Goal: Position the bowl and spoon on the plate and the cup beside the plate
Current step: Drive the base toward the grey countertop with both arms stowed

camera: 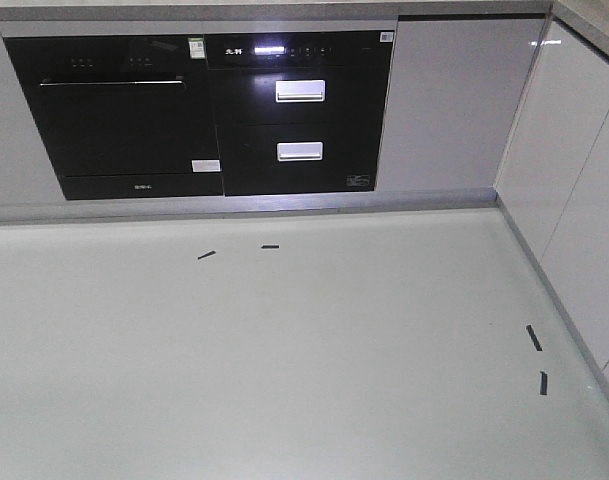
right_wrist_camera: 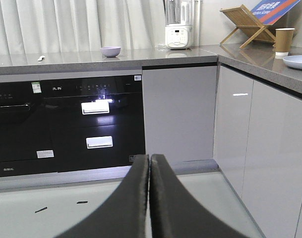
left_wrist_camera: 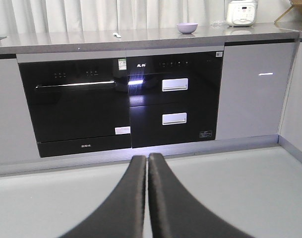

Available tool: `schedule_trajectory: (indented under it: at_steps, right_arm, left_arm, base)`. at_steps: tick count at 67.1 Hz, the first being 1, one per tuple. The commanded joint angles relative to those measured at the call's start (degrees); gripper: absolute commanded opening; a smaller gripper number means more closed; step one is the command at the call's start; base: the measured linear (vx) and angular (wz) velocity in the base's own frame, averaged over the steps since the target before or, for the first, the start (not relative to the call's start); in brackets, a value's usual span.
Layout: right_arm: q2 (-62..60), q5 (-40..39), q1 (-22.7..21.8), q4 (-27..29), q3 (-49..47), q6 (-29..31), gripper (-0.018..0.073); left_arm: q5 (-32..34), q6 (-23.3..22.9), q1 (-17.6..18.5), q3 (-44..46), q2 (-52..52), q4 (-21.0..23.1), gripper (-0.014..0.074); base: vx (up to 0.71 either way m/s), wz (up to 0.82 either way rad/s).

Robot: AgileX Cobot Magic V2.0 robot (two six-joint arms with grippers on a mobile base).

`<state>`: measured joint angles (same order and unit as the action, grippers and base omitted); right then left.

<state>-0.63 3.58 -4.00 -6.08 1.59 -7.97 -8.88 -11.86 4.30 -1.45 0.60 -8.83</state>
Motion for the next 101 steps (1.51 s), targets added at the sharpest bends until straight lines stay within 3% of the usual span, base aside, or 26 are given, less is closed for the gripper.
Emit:
schedule_trajectory:
  at_steps: [1,101]
  right_arm:
    - [-0.48,-4.5,-0.42,-0.21,0.26,0.2,-0.0003]
    - [-0.48,-4.5,-0.42,-0.21,0.26,0.2,-0.0003]
  left_arm:
    - [4.39,-0.26,-0.12,0.42,0.72,-0.02,-0.0006]
    - [4.39,-0.26,-0.12,0.42,0.72,-0.02,-0.0006]
  base:
    - [0.0,0.0]
    - [0.01,0.0]
